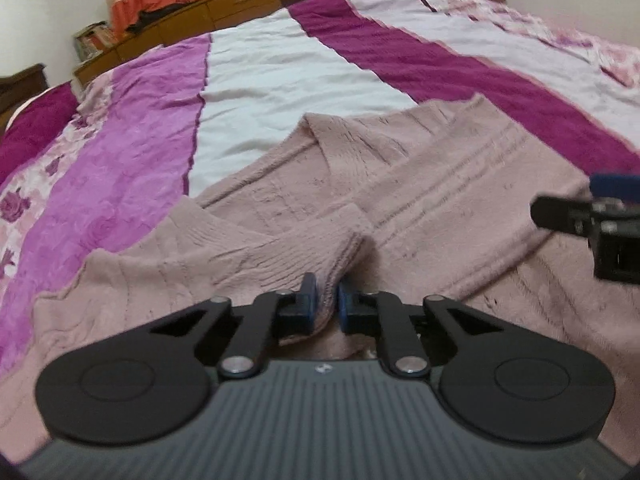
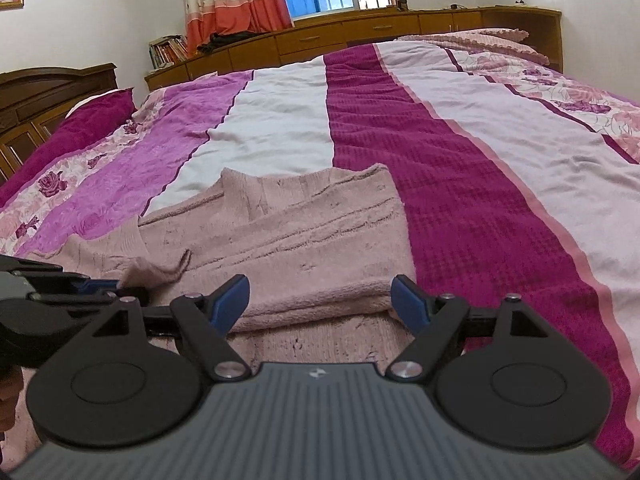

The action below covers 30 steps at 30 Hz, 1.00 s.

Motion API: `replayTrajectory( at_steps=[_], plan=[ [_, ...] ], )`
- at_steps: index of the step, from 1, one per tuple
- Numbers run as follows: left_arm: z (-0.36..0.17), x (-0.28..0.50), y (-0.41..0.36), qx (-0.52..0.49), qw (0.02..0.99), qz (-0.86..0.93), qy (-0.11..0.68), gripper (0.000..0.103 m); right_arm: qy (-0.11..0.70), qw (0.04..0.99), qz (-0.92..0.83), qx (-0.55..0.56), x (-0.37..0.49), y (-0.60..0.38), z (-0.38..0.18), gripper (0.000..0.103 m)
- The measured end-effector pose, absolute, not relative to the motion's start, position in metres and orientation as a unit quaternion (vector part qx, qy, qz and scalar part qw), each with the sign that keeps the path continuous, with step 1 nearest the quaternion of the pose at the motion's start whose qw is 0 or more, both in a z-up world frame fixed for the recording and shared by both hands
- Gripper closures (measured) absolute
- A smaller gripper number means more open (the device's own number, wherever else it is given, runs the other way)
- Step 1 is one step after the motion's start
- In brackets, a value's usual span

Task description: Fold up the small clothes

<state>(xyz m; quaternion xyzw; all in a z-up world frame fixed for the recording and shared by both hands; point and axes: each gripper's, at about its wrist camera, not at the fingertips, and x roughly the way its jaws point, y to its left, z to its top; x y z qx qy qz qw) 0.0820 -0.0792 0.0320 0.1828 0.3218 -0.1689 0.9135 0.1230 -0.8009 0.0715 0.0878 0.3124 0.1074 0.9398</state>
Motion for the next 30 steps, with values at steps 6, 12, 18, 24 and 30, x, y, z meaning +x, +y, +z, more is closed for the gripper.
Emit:
replayTrajectory(
  at_steps=[6,12,18,24,30],
  plan=[
    [0.057,0.079,-0.048,0.109,0.940,-0.118,0.301,0.094,0.309,0.941,0.109,0.085,0.122,-0.801,0.070,0.019],
    [0.065,0.080,-0.001,0.049,0.953,-0.053,0.294,0.094,0.309,0.941,0.109,0.082,0.121,-0.801,0.069,0.019],
    [0.045,0.083,0.037,0.024,0.943,0.002,0.332,0.089,0.309,0.941,0.108,0.081,0.121,-0.801,0.069,0.019],
    [0.041,0.085,0.071,-0.008,0.933,0.005,0.360,0.059,0.310,0.941,0.108,0.077,0.121,-0.800,0.067,0.019],
    [0.045,0.091,0.089,-0.058,0.929,-0.011,0.366,0.054,0.312,0.941,0.109,0.071,0.119,-0.797,0.065,0.018]
  ],
)
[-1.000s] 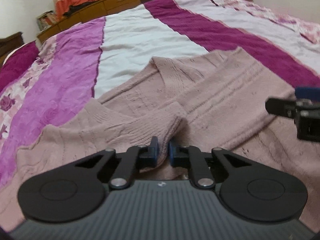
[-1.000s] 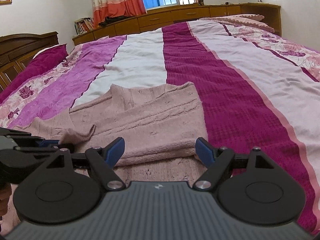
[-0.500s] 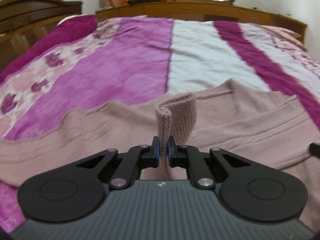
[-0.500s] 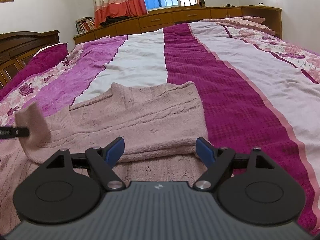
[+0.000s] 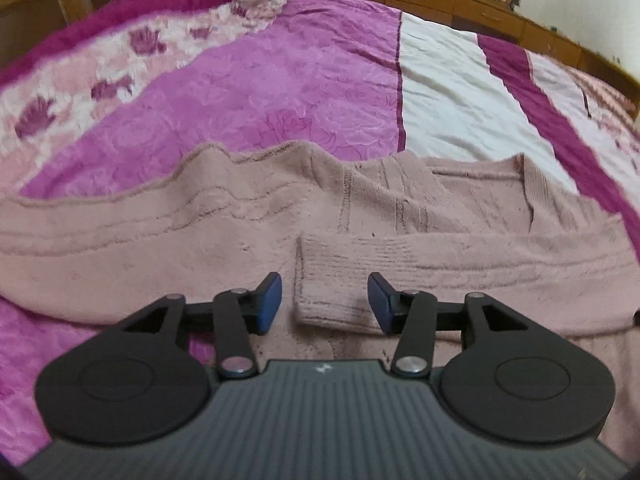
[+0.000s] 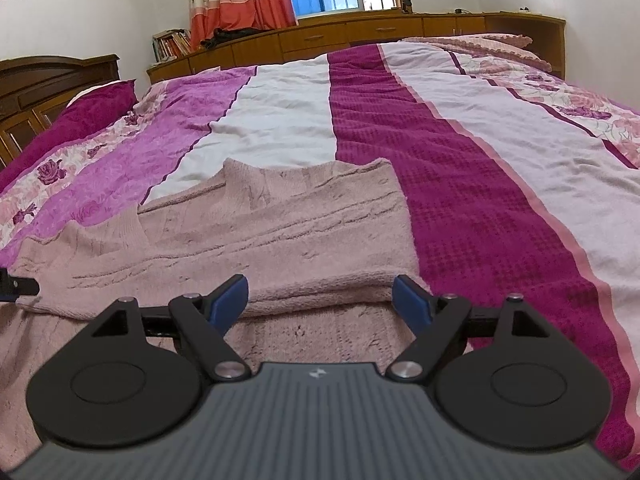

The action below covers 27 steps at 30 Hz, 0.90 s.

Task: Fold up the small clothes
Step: 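Move the left gripper to the other sleeve cuff and close on it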

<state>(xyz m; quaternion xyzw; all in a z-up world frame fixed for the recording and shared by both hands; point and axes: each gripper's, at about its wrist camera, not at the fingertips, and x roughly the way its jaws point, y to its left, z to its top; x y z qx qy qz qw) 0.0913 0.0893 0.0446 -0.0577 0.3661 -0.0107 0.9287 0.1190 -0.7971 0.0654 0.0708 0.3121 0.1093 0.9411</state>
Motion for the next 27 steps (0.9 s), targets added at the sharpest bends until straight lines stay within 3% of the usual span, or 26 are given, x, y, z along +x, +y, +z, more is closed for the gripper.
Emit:
replayTrajectory(
  at_steps=[15,27],
  plan=[
    [0.040,0.096,0.086,-0.046,0.919,0.022,0.391,0.053,0.318,0.939,0.114,0.071,0.119,-0.795,0.062,0.018],
    [0.078,0.082,0.160,-0.066,0.917,0.094,0.383,0.053,0.314,0.937,0.137,0.067,0.104,-0.784,0.078,0.018]
  ],
)
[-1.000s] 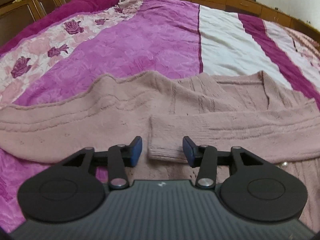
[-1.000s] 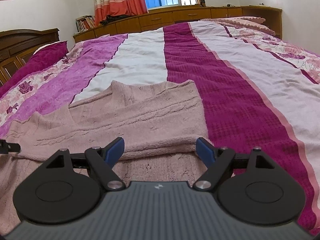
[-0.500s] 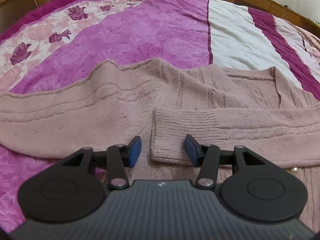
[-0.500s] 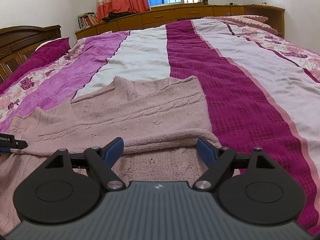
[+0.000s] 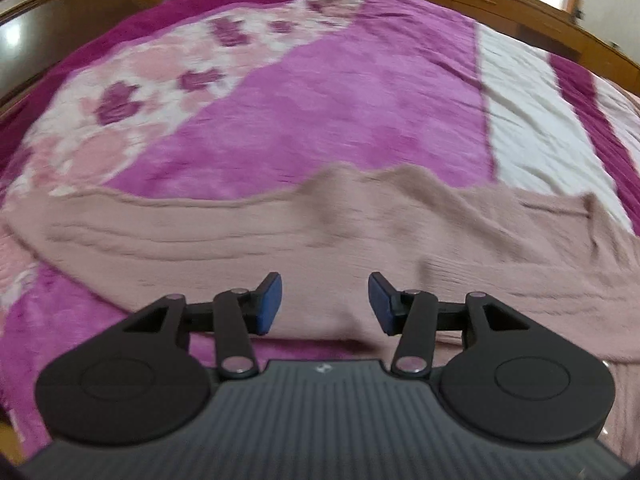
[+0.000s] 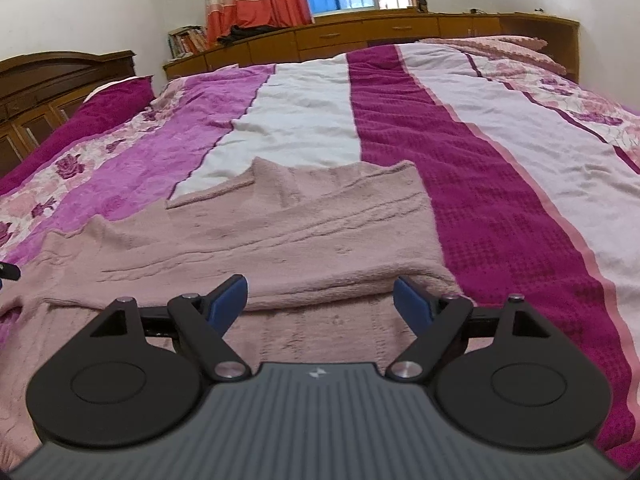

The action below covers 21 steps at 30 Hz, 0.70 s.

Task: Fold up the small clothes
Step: 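Move the left gripper to the other sleeve cuff and close on it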

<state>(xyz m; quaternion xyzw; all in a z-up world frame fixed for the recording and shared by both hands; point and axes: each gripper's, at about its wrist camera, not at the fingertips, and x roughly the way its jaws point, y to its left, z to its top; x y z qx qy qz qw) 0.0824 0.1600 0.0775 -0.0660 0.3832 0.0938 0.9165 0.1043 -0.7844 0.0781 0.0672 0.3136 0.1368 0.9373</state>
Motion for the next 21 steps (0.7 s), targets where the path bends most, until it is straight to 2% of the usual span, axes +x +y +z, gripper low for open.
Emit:
replayTrajectory(
  at_steps=[12,21],
  plan=[
    [0.068,0.081,0.287,-0.156,0.873,0.248,0.390,0.050,0.325,0.931,0.156,0.049,0.089,-0.769,0.081,0.018],
    [0.051,0.072,0.318,-0.210,0.863,0.269,0.373,0.050,0.343,0.925,0.157,0.039,0.087,-0.764,0.073,0.018]
  ],
)
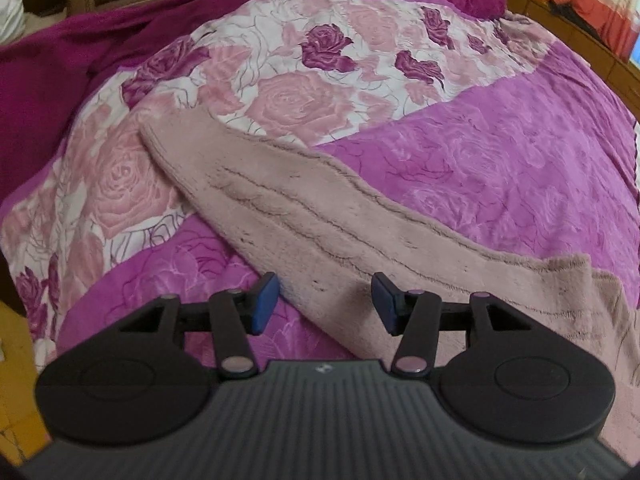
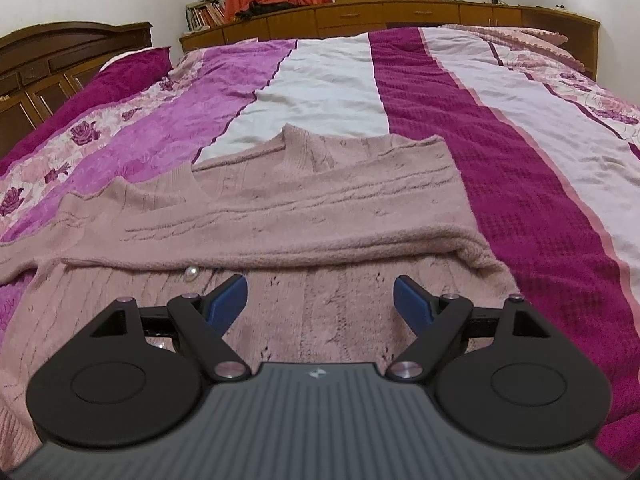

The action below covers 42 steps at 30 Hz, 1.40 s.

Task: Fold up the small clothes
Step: 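Move the left gripper to the other sleeve cuff and close on it, then lift the sleeve with the left gripper, fold it across the body, open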

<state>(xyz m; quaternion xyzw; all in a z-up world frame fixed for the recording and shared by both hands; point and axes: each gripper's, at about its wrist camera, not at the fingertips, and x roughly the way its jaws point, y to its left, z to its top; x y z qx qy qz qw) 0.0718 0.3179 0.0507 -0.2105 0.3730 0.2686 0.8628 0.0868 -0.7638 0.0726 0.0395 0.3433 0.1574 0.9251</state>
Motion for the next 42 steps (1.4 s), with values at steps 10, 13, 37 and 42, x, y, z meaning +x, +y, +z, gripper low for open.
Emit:
replayTrajectory(
  at_steps=[10,13,37,42],
  plan=[
    [0.044,0.074,0.332,-0.244,0.867,0.272,0.339,0.048,0.355,0.922,0.156,0.027,0.087,-0.759,0.067,0.017],
    [0.046,0.075,0.331,-0.220,0.881,0.265,0.324,0.048,0.355,0.921,0.156,0.026,0.088,-0.758,0.066,0.017],
    [0.094,0.065,0.309,-0.159,0.938,0.195,0.238,0.102,0.357,0.921,0.152,0.024,0.088,-0.759,0.058,0.013],
    [0.117,0.062,0.298,-0.189,0.941,0.174,0.221,0.102,0.355,0.922,0.150,0.029,0.087,-0.761,0.059,0.013]
  ],
)
